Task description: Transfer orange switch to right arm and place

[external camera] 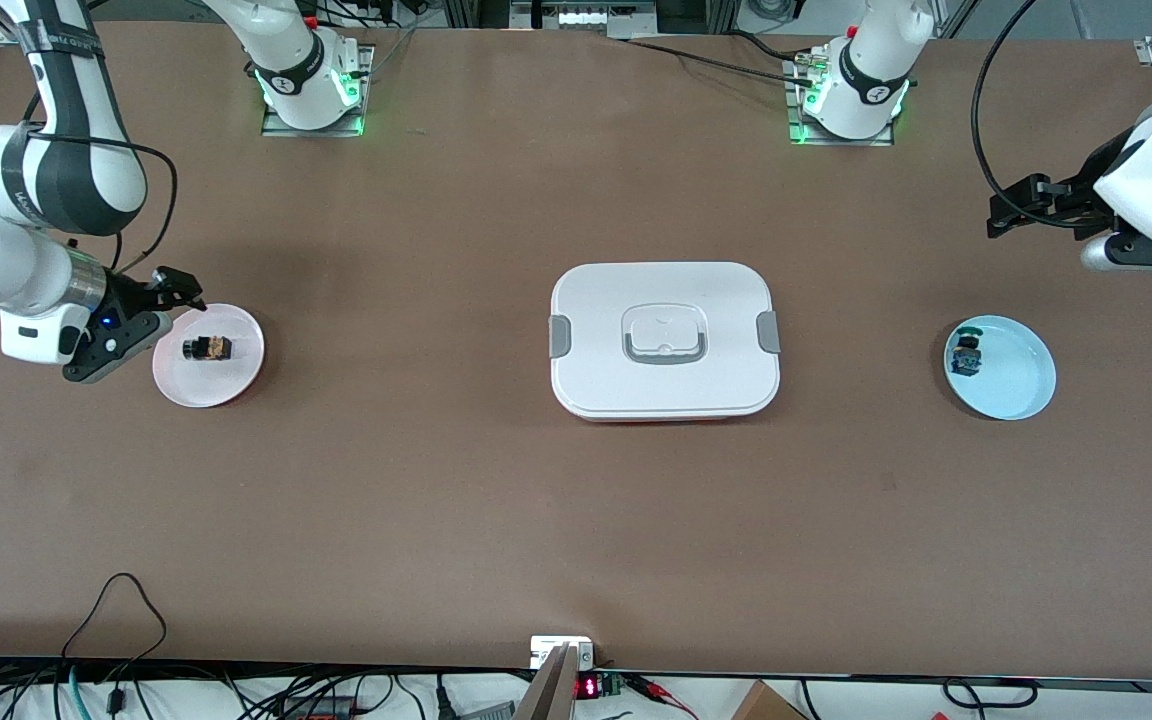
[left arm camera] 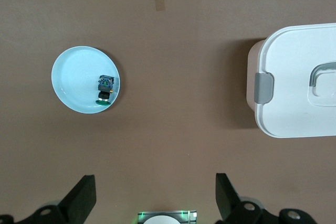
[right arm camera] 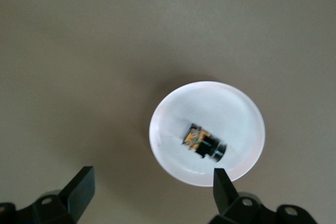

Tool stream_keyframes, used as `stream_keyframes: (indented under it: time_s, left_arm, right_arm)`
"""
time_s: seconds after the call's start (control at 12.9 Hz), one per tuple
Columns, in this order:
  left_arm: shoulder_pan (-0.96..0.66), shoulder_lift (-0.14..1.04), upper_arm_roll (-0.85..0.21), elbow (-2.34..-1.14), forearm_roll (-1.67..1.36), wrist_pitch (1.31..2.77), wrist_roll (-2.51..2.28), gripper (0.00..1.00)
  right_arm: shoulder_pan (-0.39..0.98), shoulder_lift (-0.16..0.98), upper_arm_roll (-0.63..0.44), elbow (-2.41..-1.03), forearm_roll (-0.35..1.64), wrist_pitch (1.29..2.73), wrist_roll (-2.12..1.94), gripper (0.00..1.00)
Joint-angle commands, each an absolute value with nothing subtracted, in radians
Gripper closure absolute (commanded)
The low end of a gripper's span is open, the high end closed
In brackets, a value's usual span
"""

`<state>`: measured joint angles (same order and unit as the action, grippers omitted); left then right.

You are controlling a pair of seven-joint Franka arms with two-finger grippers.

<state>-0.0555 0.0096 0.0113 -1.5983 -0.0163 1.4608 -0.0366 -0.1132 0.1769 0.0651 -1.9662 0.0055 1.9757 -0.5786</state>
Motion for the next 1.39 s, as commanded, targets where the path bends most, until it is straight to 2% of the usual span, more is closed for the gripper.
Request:
stream_keyframes:
  time_s: [0.0,0.15,0.39,0.62,0.85,1.01,1.16,1.31]
  left_arm:
    - [-0.057,0.009,0.018,-1.601,-0.029,1.470,-0.031,0.00]
    - [-0.057,0.009,0.018,-1.601,-0.029,1.470,-0.029,0.00]
    - [-0.057,0.009,0.018,-1.601,-0.029,1.470,-0.029,0.00]
    - [-0.057,0.014,0.018,-1.601,-0.029,1.470,-0.029,0.00]
    - [-0.055,0.014,0.018,-1.601,-0.029,1.471,-0.028,0.00]
    - [-0.055,0.014,0.020,-1.603,-0.029,1.479,-0.023,0.00]
    - [-0.055,0.014,0.020,-1.603,-0.028,1.480,-0.023,0.00]
    - [-0.055,0.014,0.020,-1.601,-0.025,1.482,-0.023,0.00]
  right_arm:
    - [-0.054,0.163,0.067,-1.928,0.018,1.882,-0.317,0.00]
    - [-0.026,0.158,0.067,-1.902,0.015,1.801,-0.148,0.00]
    - [0.007,0.158,0.067,-1.806,-0.011,1.723,-0.126,0.00]
    - [0.006,0.163,0.060,-1.700,-0.141,1.683,-0.143,0.00]
    - [0.002,0.161,0.035,-1.635,-0.118,1.599,-0.127,0.00]
    - [0.005,0.160,-0.003,-1.583,-0.007,1.522,-0.027,0.00]
    - [0.018,0.156,-0.020,-1.548,-0.011,1.453,0.108,0.00]
    - [0.026,0.149,-0.034,-1.497,-0.041,1.445,0.104,0.00]
